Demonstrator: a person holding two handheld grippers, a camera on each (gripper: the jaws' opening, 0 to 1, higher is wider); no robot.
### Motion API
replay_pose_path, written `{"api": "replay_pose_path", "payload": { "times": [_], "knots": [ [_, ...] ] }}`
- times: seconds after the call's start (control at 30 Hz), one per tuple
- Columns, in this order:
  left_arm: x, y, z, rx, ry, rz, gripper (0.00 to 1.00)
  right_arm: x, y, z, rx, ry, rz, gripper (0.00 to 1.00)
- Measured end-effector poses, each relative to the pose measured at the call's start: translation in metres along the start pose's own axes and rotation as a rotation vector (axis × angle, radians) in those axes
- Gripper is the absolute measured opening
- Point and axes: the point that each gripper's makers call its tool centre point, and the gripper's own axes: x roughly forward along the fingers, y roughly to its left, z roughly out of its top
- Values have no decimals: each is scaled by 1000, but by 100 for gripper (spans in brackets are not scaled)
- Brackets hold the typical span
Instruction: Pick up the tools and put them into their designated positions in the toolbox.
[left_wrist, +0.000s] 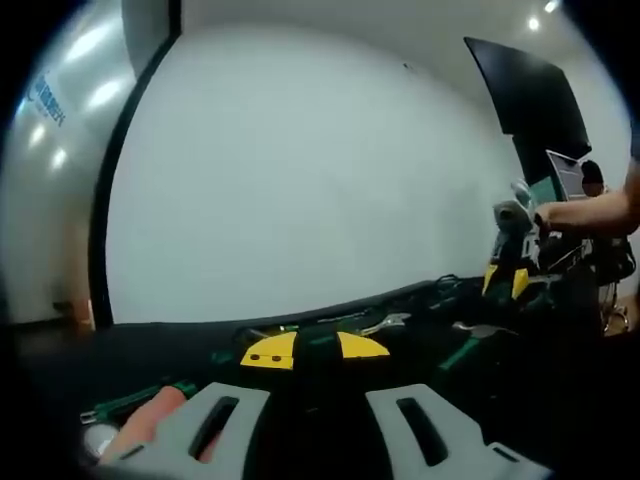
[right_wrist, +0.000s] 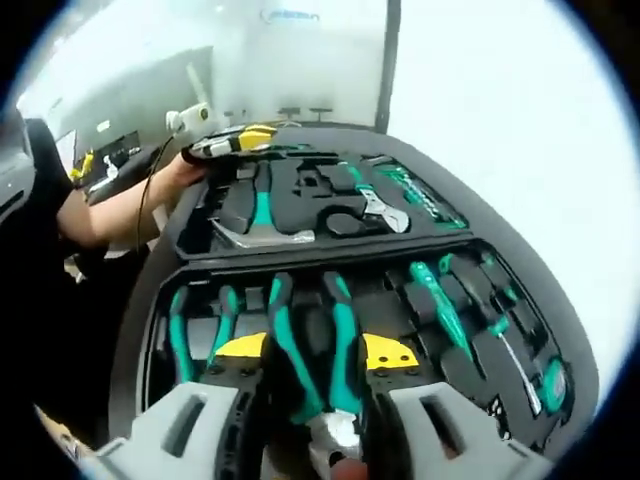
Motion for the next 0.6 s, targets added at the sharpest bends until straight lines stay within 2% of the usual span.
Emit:
{"api": "replay_pose_path", "payload": {
  "times": [0.1, 0.17, 0.2, 0.23, 0.27, 0.33, 0.37, 0.4, 0.43, 0.47, 0.5, 0.53, 0.57, 0.6],
  "knots": [
    [0, -1, 0, 3, 2, -1, 15, 1, -3, 1, 33, 7, -2, 32],
    [0, -1, -1, 6, 4, -2, 15, -2, -2, 5, -56, -20, -15, 32],
    [0, -1, -1, 8, 6, -3, 15, -12, -9, 10, -82, -53, -45, 34],
    [0, -1, -1, 8, 6, -4, 15, -22, -15, 15, -42, -82, -80, 34],
    [0, -2, -1, 9, 7, -5, 15, -42, -24, 31, 52, -182, -140, 33],
    [-1, -3, 0, 9, 6, -8, 15, -76, -35, 52, 150, -357, -236, 28],
    [-1, -5, 1, 11, 3, -12, 15, -102, -48, 59, 221, -466, -355, 26],
    [0, -7, 2, 13, -1, -17, 15, -116, -54, 56, 262, -513, -422, 25],
    [1, -12, 4, 22, -6, -28, 15, -131, -59, 41, 309, -517, -536, 22],
    [2, -16, 7, 25, -8, -36, 14, -138, -60, 30, 303, -504, -605, 14],
    [6, -25, 13, 5, -6, -48, 13, -144, -57, 26, 324, -566, -652, 8],
    [8, -28, 16, -4, 0, -50, 12, -145, -49, 24, 363, -617, -636, 6],
    [14, -49, 29, -46, 9, -90, 9, -141, -36, 23, 467, -693, -581, 7],
    [19, -66, 40, -91, 10, -129, 6, -135, -29, 18, 518, -701, -552, 6]
  ]
}}
